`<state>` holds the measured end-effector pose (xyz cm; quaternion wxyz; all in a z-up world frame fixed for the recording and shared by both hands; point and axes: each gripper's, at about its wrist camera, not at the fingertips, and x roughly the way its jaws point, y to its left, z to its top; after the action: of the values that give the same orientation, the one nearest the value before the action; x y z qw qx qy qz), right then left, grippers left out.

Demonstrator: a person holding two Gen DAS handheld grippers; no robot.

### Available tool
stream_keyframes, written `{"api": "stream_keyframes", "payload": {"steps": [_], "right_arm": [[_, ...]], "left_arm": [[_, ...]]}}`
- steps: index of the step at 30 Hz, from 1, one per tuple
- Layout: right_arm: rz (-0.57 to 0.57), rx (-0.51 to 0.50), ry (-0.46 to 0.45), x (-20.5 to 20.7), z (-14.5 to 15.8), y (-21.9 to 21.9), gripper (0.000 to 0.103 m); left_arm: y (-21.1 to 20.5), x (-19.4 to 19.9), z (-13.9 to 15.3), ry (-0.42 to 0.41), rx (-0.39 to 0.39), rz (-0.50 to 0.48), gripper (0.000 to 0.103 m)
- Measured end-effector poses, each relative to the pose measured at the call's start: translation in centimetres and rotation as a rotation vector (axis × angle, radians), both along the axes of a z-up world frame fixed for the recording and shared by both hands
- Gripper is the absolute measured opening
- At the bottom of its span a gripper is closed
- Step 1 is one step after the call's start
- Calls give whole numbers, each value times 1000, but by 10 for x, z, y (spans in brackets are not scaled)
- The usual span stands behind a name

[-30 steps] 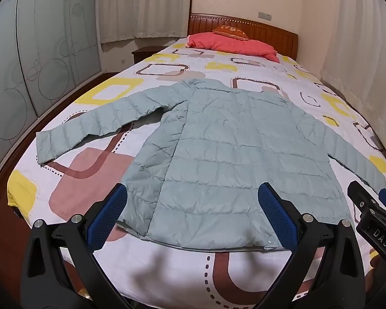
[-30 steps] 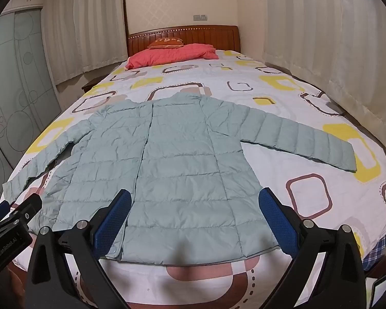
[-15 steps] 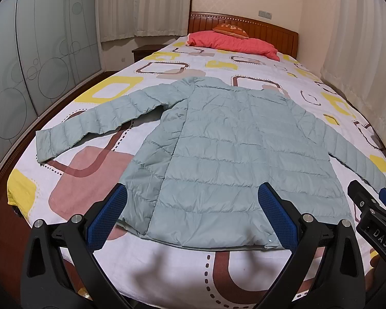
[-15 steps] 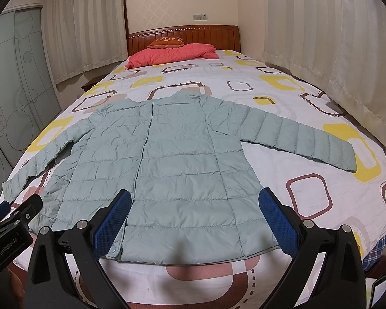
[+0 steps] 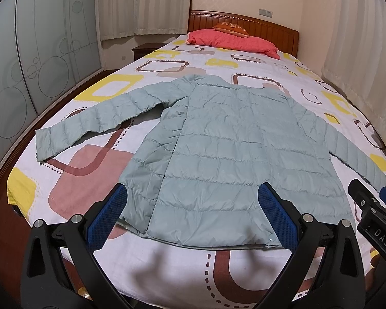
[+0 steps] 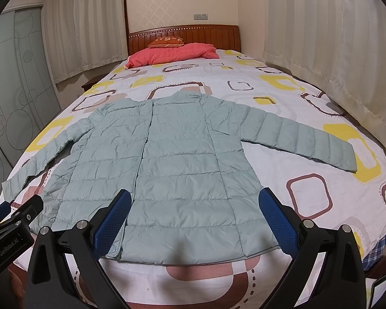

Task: Fold large clothes

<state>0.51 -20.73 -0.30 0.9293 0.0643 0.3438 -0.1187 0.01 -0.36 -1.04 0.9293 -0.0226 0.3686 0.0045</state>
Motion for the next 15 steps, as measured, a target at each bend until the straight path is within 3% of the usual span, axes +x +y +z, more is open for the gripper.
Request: {"api": "stream_keyframes", "payload": {"steps": [15], "right_arm": [[0,-1,2,0,0,0,99]], "left_arm": [[1,0,-1,4,-3,2,101]]}}
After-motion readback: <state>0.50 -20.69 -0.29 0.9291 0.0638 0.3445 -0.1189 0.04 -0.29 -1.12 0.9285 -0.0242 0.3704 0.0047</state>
